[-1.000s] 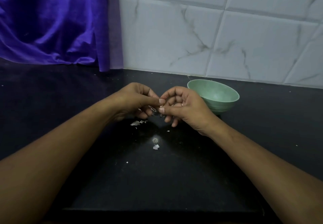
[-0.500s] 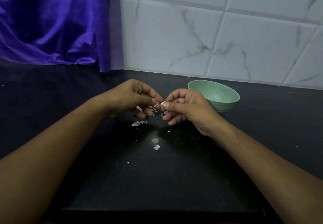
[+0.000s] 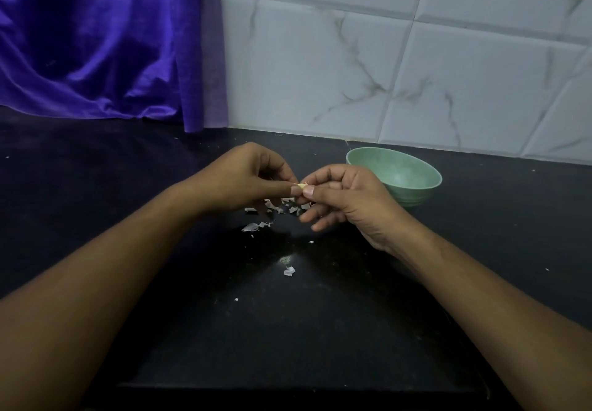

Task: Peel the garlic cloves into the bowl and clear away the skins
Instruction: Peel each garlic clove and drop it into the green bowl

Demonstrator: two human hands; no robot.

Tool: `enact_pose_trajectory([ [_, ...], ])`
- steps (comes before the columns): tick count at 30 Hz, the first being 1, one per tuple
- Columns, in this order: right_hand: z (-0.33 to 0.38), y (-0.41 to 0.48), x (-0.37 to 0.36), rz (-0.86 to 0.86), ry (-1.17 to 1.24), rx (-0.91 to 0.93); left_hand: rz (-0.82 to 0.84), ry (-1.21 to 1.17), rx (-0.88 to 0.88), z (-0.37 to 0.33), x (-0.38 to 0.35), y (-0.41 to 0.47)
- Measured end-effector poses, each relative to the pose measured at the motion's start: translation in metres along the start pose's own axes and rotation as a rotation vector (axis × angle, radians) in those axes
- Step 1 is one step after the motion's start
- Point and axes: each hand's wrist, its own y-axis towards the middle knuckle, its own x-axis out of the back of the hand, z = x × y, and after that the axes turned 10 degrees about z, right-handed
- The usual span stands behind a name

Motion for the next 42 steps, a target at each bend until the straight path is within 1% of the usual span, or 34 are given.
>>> enact_pose_trajectory([
  [3, 0.001, 0.000, 0.001, -0.018, -0.031, -0.002, -0.033, 0.087, -0.026, 0.000, -0.001, 0.000],
  [10, -0.003, 0.001, -0.001, -0.042, -0.069, -0.014, -0.062, 0.504, -0.097, 0.001, -0.001, 0.001],
  [15, -0.004, 0.003, -0.004, -0.076, -0.033, 0.002, -0.074, 0.736, -0.042, -0.003, -0.008, 0.002],
  [19, -0.005, 0.001, -0.007, -0.088, 0.007, 0.001, -0.090, 0.838, -0.016, -0.004, -0.014, 0.002],
  [21, -0.005, 0.000, -0.008, -0.099, 0.035, 0.005, -0.090, 0.842, -0.038, -0.003, -0.017, 0.003],
  [25, -0.003, -0.003, -0.008, -0.119, 0.071, 0.014, -0.126, 0.769, -0.086, -0.005, -0.023, 0.002],
  [33, -0.001, -0.003, -0.007, -0.099, 0.167, -0.027, -0.182, 0.713, -0.159, -0.005, -0.026, 0.004],
  [37, 0.000, -0.004, -0.005, -0.070, 0.220, -0.057, -0.165, 0.599, -0.208, -0.003, -0.021, 0.004],
  [42, 0.002, -0.004, -0.004, -0.024, 0.304, -0.079, -0.110, 0.330, -0.139, -0.003, -0.020, 0.001],
])
